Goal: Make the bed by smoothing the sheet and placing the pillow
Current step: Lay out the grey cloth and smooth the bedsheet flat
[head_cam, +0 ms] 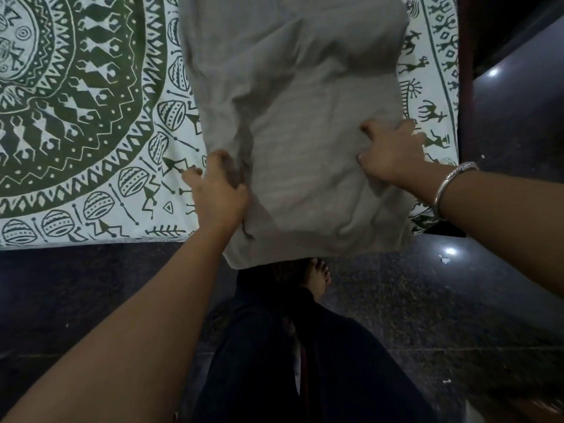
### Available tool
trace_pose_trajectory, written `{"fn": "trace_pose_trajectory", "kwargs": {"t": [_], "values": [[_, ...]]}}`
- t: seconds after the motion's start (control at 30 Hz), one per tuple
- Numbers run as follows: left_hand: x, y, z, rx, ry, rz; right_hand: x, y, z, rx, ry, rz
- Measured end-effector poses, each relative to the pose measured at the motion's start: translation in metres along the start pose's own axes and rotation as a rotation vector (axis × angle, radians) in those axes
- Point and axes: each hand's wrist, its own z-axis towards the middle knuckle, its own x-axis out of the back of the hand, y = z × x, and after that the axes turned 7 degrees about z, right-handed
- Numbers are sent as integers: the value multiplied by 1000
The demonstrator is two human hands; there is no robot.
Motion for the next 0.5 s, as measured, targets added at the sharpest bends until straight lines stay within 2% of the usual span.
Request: {"fn": "trace_pose_trajectory", "kwargs": {"t": [0.13,0.3,0.4,0.5], "values": [[5,-6,5,-82,-87,-128,6,2,-4,155,-117,146],[16,-34,11,-105,-67,-84,-2,18,-28,272,-229,21],[18,-45,14,-95,-167,19,-4,26,-44,293,-287,-213],[18,-40,16,-156,-111,76,9,5,-47,326,-270,-650]]}}
